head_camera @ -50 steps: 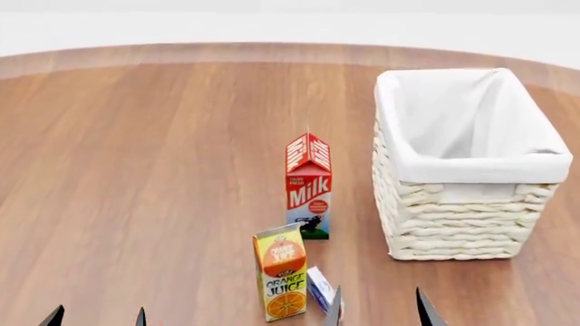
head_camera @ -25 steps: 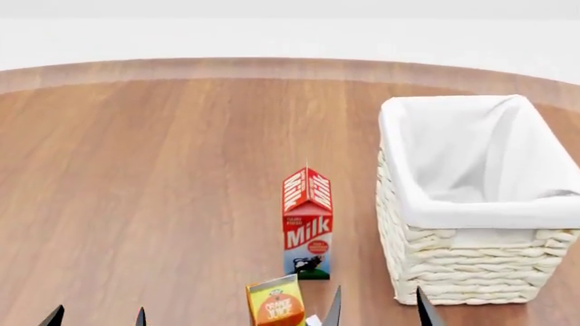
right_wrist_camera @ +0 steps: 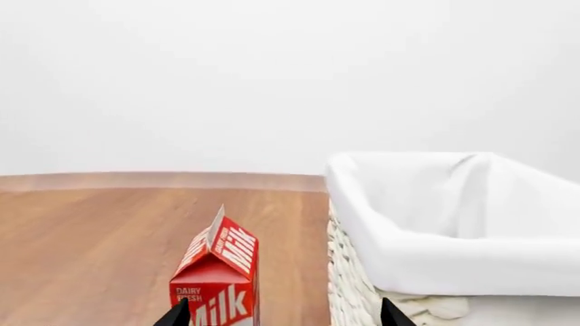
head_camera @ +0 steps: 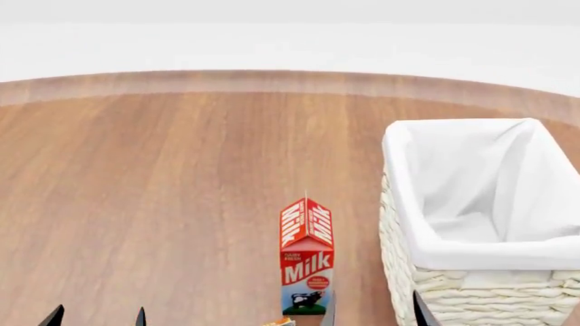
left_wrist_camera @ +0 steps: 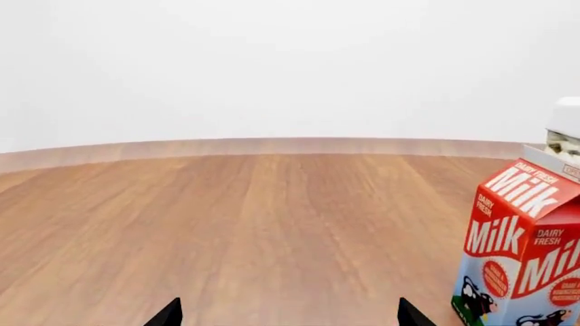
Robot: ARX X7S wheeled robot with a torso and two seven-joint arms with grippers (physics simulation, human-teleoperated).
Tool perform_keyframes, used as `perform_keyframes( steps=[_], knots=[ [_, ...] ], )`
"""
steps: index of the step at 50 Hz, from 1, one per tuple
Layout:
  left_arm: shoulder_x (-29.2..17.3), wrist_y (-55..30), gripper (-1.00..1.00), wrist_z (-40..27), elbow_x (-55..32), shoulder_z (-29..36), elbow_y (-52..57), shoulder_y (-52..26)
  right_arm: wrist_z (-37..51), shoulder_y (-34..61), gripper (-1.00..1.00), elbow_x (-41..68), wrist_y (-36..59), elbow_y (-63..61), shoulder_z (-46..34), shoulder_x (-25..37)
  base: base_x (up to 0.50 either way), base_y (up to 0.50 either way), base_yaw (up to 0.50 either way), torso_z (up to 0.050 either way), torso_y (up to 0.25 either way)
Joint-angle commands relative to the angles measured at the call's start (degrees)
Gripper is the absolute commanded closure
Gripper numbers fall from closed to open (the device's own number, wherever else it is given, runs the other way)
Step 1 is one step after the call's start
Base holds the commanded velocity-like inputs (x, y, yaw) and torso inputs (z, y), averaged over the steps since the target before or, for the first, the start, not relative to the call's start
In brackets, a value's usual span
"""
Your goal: Pick up the orange juice, and put it in the basket.
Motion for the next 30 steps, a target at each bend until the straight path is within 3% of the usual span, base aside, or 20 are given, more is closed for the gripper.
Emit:
perform_keyframes(
  steps=[1, 30],
  knots=[
    [-0.3, 0.09, -1.0, -0.36, -0.31, 0.39, -0.03, -0.02, 0.34, -3.32, -1.0, -0.33, 0.3, -5.29, -1.63, 1.34, 0.0, 0.0, 0.0, 0.0, 0.0],
    [-1.0, 0.31, -1.0, -1.18, -1.01, 1.26, -0.1, -0.18, 0.11, -9.28, -1.0, -2.54, -4.54, -7.91, -6.54, 3.36, 0.0, 0.0, 0.0, 0.0, 0.0]
  ],
)
